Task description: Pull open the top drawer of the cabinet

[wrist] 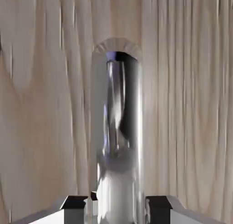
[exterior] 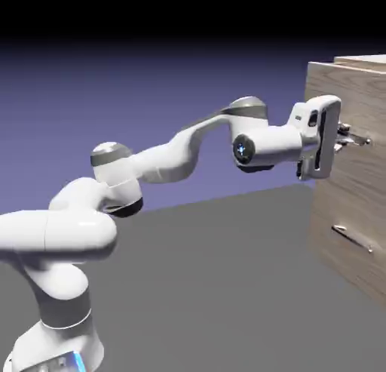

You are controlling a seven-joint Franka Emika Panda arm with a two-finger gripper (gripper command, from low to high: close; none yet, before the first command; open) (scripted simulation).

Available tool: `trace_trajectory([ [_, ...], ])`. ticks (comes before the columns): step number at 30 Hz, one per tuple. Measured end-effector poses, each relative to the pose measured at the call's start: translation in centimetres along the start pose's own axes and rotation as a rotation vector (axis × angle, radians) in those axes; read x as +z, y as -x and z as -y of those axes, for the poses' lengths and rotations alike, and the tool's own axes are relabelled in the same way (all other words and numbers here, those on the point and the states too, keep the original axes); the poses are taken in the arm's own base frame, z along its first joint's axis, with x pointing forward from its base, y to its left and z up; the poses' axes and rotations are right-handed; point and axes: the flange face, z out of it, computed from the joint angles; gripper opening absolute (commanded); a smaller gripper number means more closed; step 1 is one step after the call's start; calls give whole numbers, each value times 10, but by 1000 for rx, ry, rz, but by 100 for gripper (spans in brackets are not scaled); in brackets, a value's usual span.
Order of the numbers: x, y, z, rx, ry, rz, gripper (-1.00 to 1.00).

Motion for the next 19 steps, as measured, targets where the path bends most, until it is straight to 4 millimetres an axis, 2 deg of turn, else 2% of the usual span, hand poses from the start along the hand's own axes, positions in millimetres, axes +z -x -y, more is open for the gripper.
trace_trajectory([
  [7, -75, 0, 0, 0, 0, 0, -100],
  [15, -170, 0, 0, 0, 0, 0, -100],
  [16, -177, 0, 0, 0, 1, 0, 100],
  [18, -177, 0, 0, 0, 2, -2, 100],
  [19, -190, -1, 0, -2, 3, -3, 100],
])
